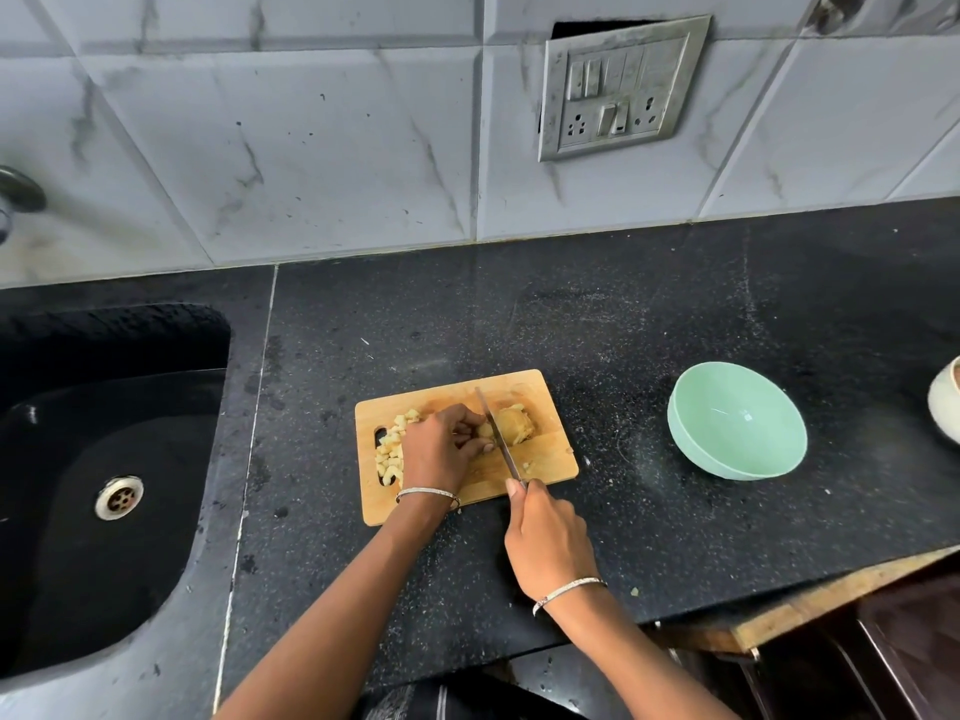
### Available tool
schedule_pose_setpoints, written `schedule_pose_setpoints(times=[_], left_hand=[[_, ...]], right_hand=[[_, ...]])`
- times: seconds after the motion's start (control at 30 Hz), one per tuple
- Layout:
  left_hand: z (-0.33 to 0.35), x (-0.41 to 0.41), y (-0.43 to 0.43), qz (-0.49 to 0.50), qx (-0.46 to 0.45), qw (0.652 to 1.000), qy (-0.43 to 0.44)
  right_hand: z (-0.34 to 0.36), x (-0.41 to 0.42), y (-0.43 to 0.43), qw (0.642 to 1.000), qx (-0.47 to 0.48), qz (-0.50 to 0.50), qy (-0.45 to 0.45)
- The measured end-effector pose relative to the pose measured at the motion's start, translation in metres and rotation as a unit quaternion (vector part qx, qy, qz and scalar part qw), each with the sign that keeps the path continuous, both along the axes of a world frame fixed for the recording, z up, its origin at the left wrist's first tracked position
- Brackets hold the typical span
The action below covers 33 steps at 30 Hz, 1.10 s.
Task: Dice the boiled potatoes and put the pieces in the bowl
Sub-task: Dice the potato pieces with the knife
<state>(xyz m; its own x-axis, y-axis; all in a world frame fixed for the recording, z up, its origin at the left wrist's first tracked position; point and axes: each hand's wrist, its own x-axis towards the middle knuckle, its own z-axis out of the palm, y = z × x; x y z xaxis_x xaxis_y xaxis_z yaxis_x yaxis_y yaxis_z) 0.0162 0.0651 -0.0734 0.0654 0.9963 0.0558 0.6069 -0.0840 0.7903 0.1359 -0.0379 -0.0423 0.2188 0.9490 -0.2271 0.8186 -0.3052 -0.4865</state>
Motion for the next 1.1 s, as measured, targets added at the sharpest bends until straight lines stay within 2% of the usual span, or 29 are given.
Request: schedule_pose_setpoints(times=[0.53,0.8,0.93,1.1], left_hand=[[-0.003,0.0,-0.006,0.025,-0.013,0.998,-0.061],[-0.008,0.002,-0.006,0.04,0.011,0.999,-0.005],[-0.011,0.003,-0.007,0.048,0.017,0.999,-0.009],[-0.016,0.002,-0.007,0.047,0.02,0.998,-0.023]], right_hand=[[0.003,0.002,-0.003,1.0,-0.011,0.017,-0.016],[0.003,-0.003,0.011,0.998,-0.035,0.026,-0.048],[0.001,-0.008,0.026,0.998,-0.053,0.018,-0.028],[-0.008,-0.007,0.021,0.996,-0.069,0.02,-0.05]])
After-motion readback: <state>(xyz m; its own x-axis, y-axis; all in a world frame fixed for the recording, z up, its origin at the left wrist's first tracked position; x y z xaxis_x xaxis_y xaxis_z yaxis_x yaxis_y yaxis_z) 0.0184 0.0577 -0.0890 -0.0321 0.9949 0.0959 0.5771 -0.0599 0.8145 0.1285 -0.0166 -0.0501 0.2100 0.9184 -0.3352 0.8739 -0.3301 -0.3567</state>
